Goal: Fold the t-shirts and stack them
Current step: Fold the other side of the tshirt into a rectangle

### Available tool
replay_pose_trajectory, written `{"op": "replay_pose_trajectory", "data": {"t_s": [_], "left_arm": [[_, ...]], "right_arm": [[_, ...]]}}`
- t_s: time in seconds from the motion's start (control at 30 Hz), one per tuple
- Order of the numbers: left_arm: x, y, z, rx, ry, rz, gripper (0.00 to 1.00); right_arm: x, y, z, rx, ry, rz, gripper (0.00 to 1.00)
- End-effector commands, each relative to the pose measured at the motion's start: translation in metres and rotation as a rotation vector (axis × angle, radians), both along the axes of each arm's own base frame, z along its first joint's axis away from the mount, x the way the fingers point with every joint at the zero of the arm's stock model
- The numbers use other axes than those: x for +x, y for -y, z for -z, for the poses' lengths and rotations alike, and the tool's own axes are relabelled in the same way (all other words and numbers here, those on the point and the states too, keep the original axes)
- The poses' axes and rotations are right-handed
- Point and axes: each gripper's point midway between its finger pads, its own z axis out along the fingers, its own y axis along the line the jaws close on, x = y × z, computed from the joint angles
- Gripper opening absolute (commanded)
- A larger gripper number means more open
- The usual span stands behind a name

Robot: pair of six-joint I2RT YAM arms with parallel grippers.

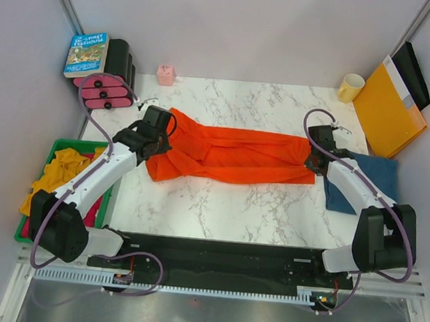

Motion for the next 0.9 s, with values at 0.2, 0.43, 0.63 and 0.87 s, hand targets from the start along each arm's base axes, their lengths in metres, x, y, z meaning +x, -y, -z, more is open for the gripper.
{"op": "replay_pose_trajectory", "data": {"t_s": [0.2,0.43,0.63,0.87], "left_arm": [[0.047,-0.004,-0.050,0.000,0.146,-0.023,0.02],[0.046,-0.009,-0.067,0.011,0.189,-0.033,0.02],[0.053,-0.011,-0.075,0.027,0.208,-0.039,0.02],[0.072,-0.012,-0.069,0.031,0.189,-0.049,0.02]], "right_arm": [[0.042,0.010,-0.043,-0.032,0.135,0.040,0.00],[0.040,0.012,-0.049,-0.033,0.161,0.045,0.00],[0.040,0.020,-0.060,-0.059,0.190,0.066,0.00],[0.055,0.031,-0.060,-0.062,0.207,0.096,0.00]]}}
